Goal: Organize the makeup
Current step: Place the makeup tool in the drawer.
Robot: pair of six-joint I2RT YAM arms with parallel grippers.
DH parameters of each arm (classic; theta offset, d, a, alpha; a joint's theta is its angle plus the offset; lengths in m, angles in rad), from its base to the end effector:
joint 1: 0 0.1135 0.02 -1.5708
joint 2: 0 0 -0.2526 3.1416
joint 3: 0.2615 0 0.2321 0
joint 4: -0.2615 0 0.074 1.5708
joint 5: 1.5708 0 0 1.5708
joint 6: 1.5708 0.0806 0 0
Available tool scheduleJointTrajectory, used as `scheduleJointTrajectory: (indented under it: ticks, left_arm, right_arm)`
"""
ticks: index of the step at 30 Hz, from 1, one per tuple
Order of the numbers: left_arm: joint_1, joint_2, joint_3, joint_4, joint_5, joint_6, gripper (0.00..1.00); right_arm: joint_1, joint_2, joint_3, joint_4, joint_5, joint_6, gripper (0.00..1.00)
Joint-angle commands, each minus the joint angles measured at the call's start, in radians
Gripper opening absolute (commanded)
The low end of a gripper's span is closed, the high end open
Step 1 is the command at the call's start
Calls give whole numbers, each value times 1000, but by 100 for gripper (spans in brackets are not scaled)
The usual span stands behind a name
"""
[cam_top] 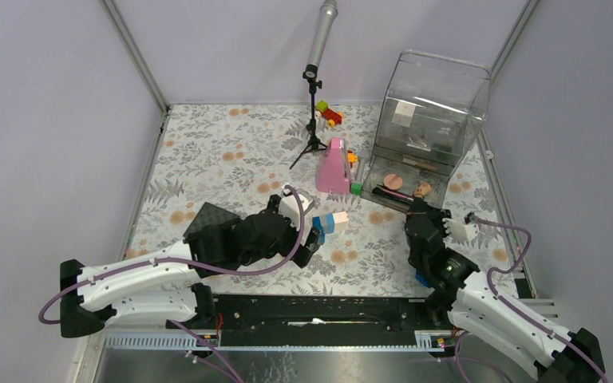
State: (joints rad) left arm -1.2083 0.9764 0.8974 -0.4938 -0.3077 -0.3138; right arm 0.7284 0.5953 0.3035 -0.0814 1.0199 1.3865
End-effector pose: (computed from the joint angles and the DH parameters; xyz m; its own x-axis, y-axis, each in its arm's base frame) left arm 0.1056 -0.2097 0.2832 -0.4300 0.3042 -0.8500 0.7024 0.7042 -0.1033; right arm 0.1584 0.0493 0.2058 0.1896 0.8587 -0.4760 0.3121 0.4070 0.8585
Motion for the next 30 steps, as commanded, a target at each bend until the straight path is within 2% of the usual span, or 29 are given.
scheduleJointTrajectory:
  ticks: [1, 10, 14, 17, 21, 26, 30]
  left_arm:
    - [3, -29, 43, -10, -39, -8, 95]
    - [3, -61, 48, -53, -59, -10, 95]
    - [3, -85, 41, -68, -70, -14, 95]
    - [3, -102, 35, -75, -80, -16, 96]
    - [3, -110, 30, -76, -87, -15, 97]
    - [3, -111, 48, -98, -104, -5, 98]
    - [4, -125, 56, -109, -122, 11, 99]
  right_arm:
    - [-94, 83, 60, 120, 125, 62, 0]
    - [-251, 356, 145, 212, 76, 112, 3]
    - [-308, 420, 148, 301, 44, 60, 17]
    - [-335, 445, 130, 401, 23, -24, 30]
    - [-377, 475, 132, 443, -44, -81, 46]
    - [-391, 422, 113, 490, -93, -223, 51]
    - [-400, 365, 136, 498, -187, -439, 53]
